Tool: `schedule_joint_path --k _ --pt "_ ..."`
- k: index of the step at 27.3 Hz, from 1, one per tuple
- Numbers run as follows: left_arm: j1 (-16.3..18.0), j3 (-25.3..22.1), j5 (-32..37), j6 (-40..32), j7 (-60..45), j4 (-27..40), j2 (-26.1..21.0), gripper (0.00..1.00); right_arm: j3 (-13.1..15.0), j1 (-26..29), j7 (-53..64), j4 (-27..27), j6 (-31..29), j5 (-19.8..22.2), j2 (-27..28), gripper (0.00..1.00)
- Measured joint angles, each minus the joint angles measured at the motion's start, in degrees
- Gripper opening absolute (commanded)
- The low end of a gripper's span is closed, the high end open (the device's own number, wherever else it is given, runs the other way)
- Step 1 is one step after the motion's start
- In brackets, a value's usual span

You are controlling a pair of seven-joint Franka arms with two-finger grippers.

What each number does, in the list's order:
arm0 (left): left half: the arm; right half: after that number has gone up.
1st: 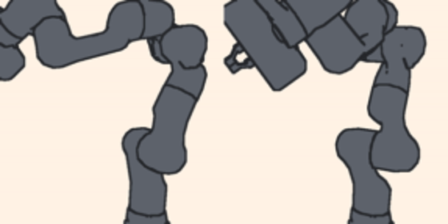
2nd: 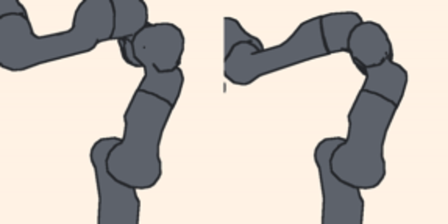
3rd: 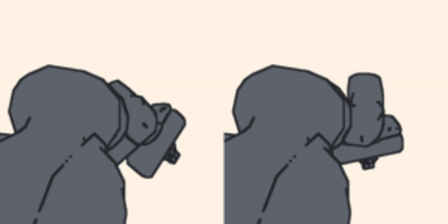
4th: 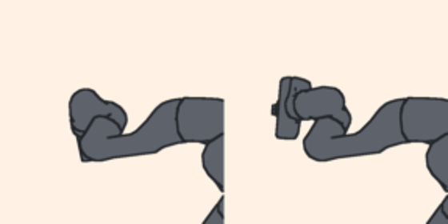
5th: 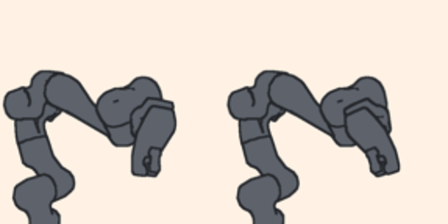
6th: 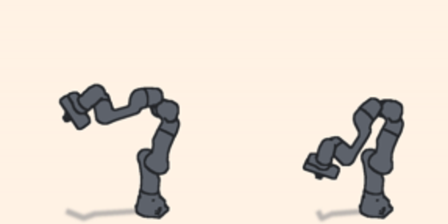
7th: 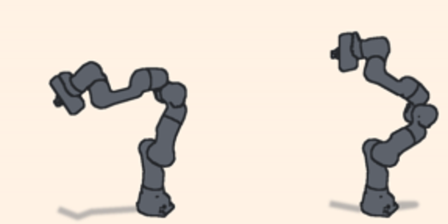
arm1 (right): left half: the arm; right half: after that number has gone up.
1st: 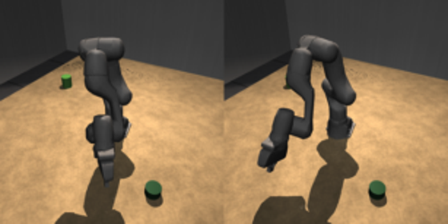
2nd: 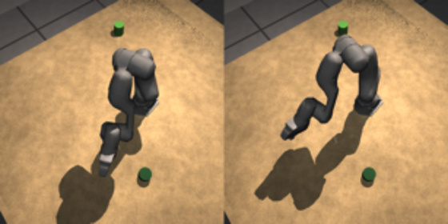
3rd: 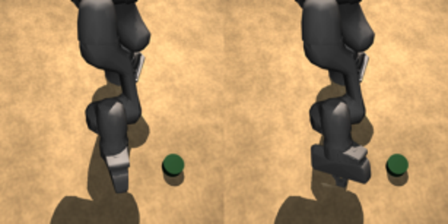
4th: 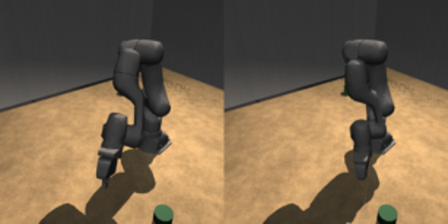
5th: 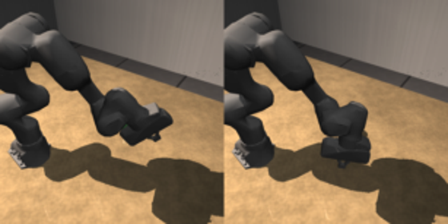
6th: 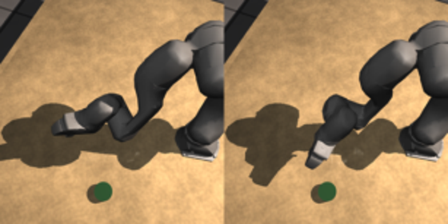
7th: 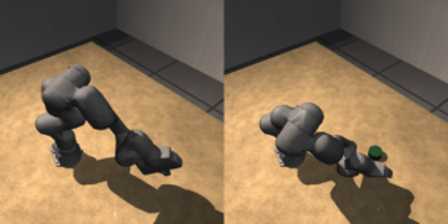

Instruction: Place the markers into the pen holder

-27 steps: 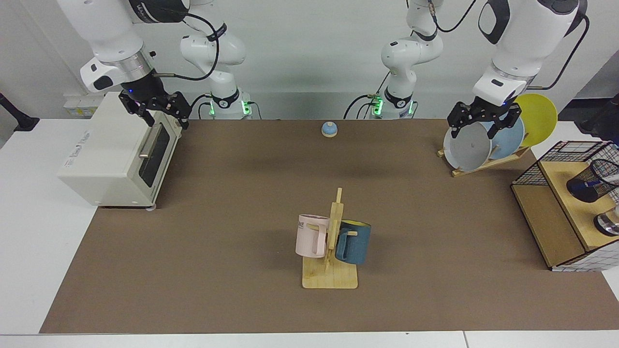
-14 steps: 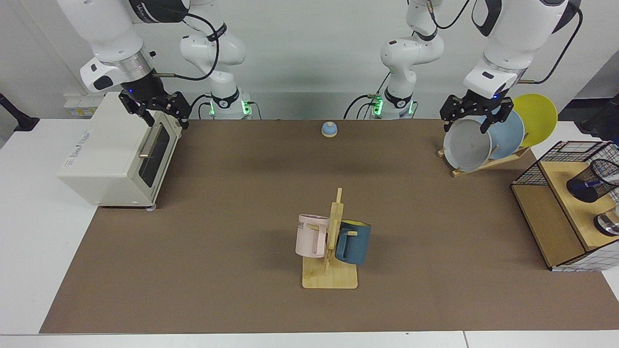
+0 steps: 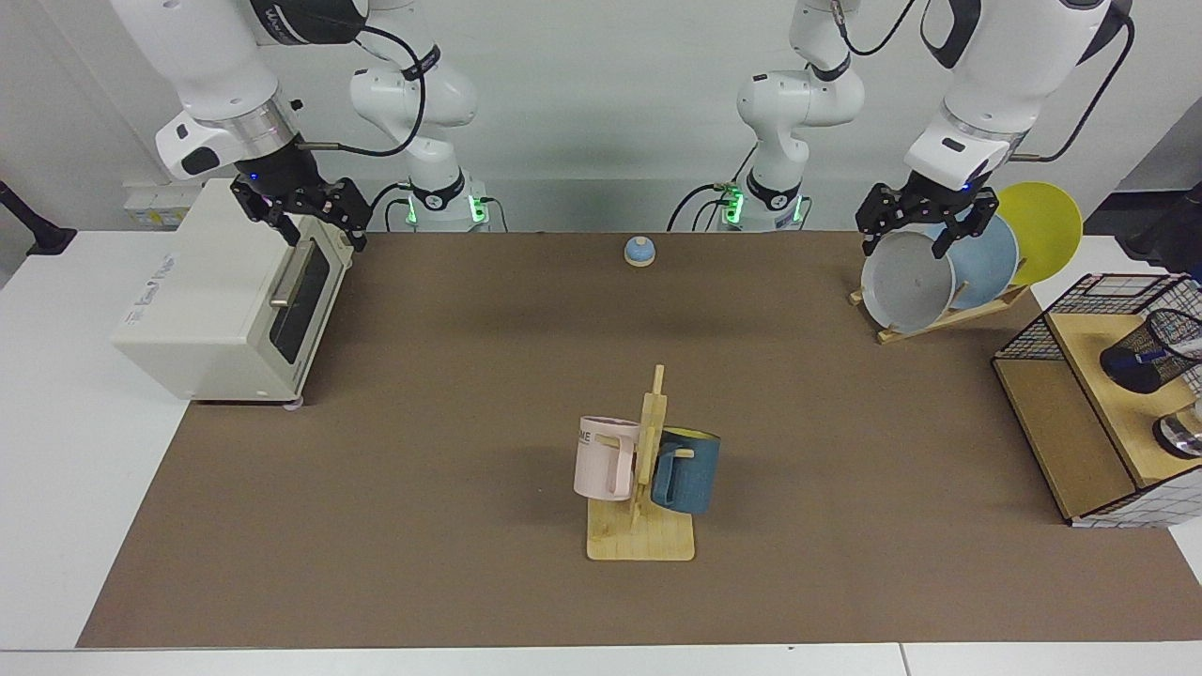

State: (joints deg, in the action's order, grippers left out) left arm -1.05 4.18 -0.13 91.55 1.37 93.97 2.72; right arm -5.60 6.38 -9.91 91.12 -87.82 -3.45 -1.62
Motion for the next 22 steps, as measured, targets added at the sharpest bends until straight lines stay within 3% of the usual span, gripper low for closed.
schedule_joint_path --k 22 --pt "-0.2 0.2 -0.4 -1.1 0.3 -0.6 0.1 1.0 0.0 0.0 0.0 0.0 0.0 0.0 0.0 1.0"
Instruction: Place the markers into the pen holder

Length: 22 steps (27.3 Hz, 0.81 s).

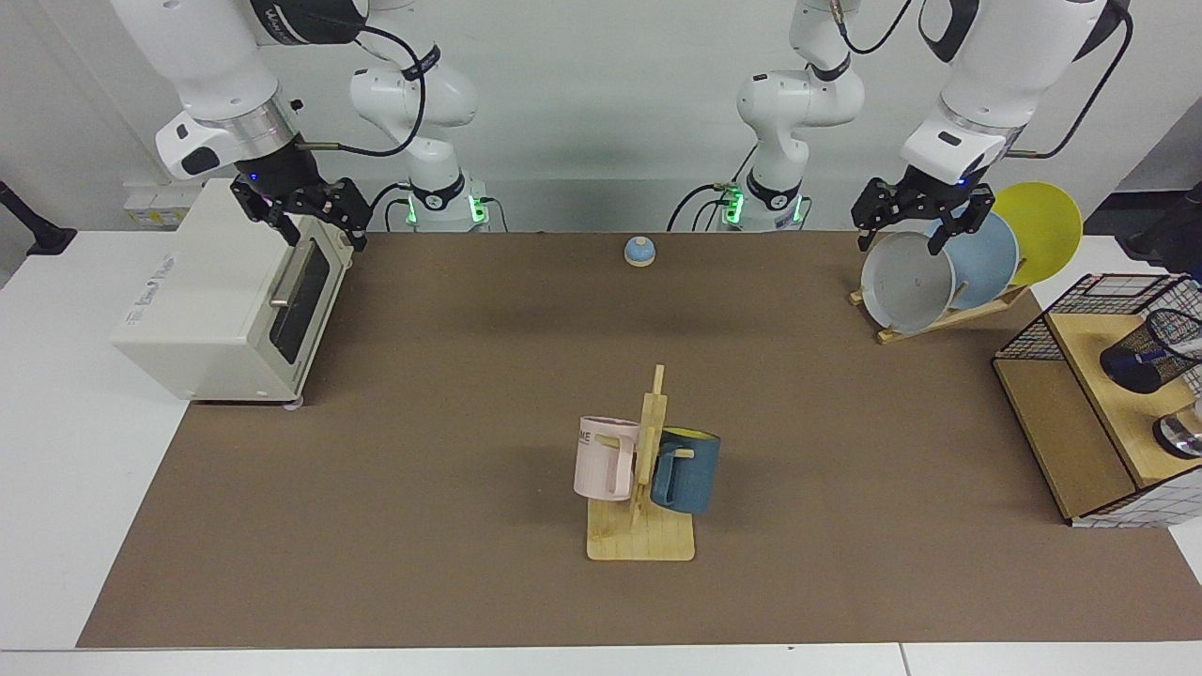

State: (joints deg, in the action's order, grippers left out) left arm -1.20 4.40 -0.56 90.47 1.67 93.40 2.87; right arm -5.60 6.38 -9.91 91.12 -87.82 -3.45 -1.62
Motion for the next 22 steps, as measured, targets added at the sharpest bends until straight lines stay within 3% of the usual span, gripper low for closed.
schedule_joint_path --k 12,19,22 --pt "0.0 -0.1 -0.1 -0.5 0.0 0.0 0.0 1.0 -0.8 -0.3 0.0 0.0 -0.2 -1.7 -0.1 1.0" --pt "0.0 -0.1 -0.1 -0.5 0.2 0.0 0.1 1.0 -0.9 -0.3 5.9 -0.1 -2.0 7.2 -0.2 1.0" --pt "0.0 -0.1 -0.1 -0.5 0.2 0.0 0.1 1.0 -0.8 -0.3 9.1 -0.1 -2.2 7.7 -0.2 1.0"
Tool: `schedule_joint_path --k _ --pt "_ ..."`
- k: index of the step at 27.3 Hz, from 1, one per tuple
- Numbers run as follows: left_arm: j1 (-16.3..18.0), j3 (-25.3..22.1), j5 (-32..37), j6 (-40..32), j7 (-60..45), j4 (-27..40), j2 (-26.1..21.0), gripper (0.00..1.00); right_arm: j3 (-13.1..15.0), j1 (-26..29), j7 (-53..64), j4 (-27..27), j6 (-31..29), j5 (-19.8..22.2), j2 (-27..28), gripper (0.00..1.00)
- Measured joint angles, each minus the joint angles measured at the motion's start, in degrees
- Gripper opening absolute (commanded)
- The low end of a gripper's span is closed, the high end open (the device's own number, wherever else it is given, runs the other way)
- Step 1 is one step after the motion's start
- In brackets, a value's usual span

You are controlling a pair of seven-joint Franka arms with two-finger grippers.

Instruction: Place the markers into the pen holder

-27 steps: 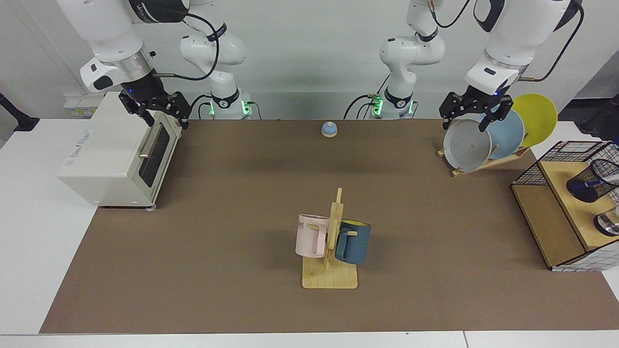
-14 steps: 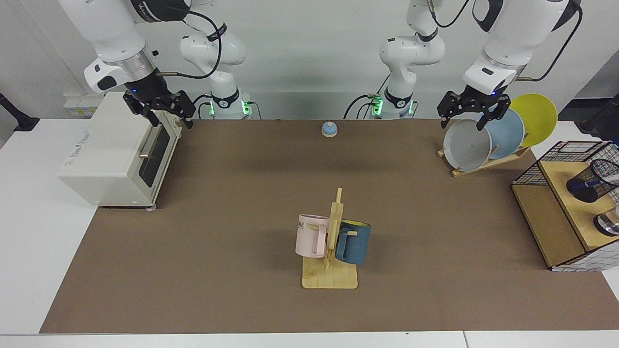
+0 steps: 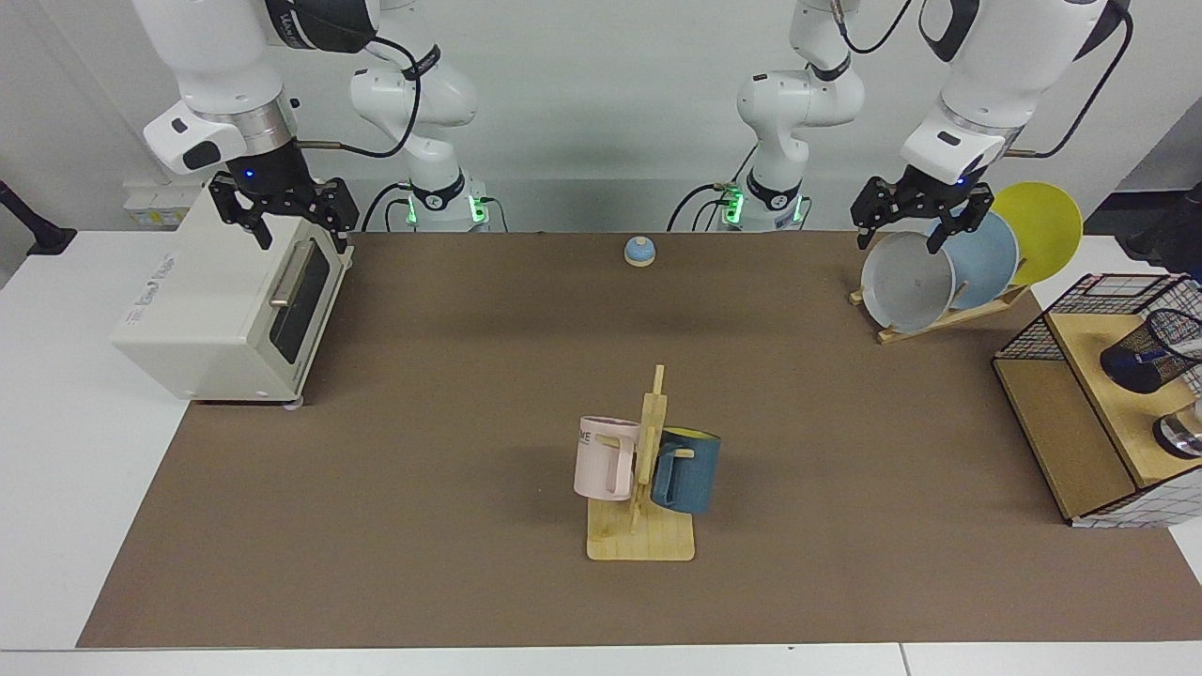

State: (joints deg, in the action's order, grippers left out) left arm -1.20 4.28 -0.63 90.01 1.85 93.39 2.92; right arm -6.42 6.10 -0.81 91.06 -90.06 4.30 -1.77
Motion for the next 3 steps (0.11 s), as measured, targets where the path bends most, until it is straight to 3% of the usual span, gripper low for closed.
schedule_joint_path --k 3 --pt "0.0 0.0 0.0 0.0 0.0 0.0 0.0 1.0 0.1 0.0 1.1 0.0 0.0 0.0 0.0 1.0"
